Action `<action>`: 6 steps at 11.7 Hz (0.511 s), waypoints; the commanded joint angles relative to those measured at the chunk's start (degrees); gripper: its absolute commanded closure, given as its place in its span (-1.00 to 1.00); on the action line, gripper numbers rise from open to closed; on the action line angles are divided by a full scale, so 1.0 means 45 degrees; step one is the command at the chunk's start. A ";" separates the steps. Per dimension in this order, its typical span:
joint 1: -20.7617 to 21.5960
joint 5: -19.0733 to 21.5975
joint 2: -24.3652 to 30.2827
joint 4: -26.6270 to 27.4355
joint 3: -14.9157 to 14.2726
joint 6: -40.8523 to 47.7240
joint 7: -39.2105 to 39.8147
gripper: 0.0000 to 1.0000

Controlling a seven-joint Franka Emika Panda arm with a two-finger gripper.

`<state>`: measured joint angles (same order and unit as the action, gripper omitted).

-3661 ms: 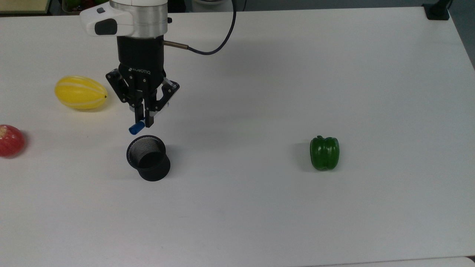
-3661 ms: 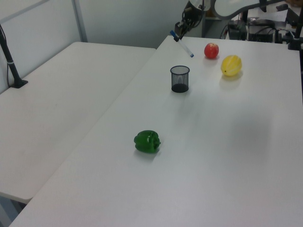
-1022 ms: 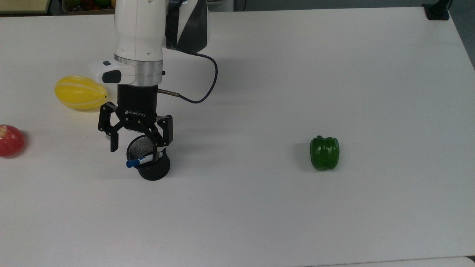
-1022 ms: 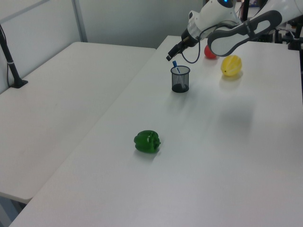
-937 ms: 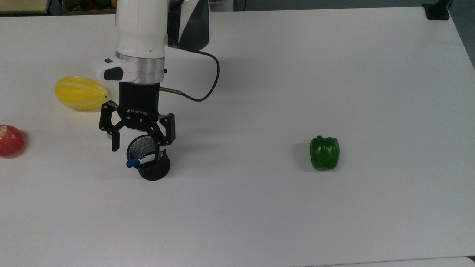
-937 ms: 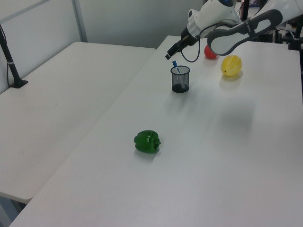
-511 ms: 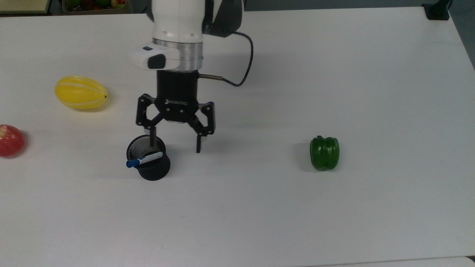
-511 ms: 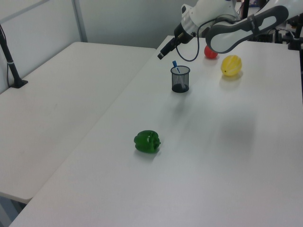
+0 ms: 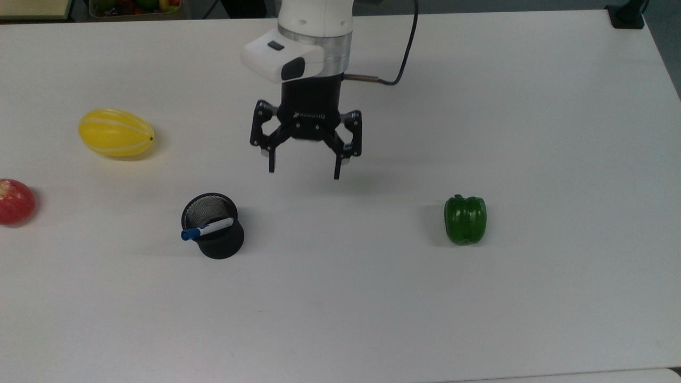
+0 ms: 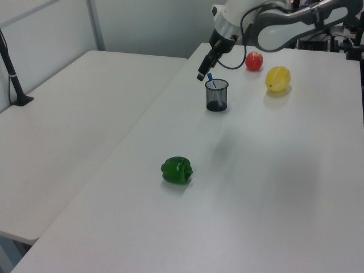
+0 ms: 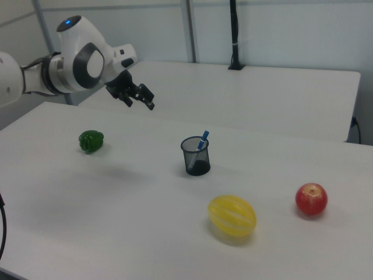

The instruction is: Place marker

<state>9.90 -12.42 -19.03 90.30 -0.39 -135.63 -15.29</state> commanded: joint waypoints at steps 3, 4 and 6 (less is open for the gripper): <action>0.0301 0.0783 0.2290 0.0323 0.0107 0.5305 0.0521 -1.00; 0.0165 0.1484 0.2720 0.0323 0.0068 0.6495 0.1707 -1.00; 0.0106 0.2174 0.3347 0.0323 -0.0088 0.8240 0.3180 -1.00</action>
<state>10.73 -6.80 -8.84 90.16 0.04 -107.08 -9.29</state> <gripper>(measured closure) 0.000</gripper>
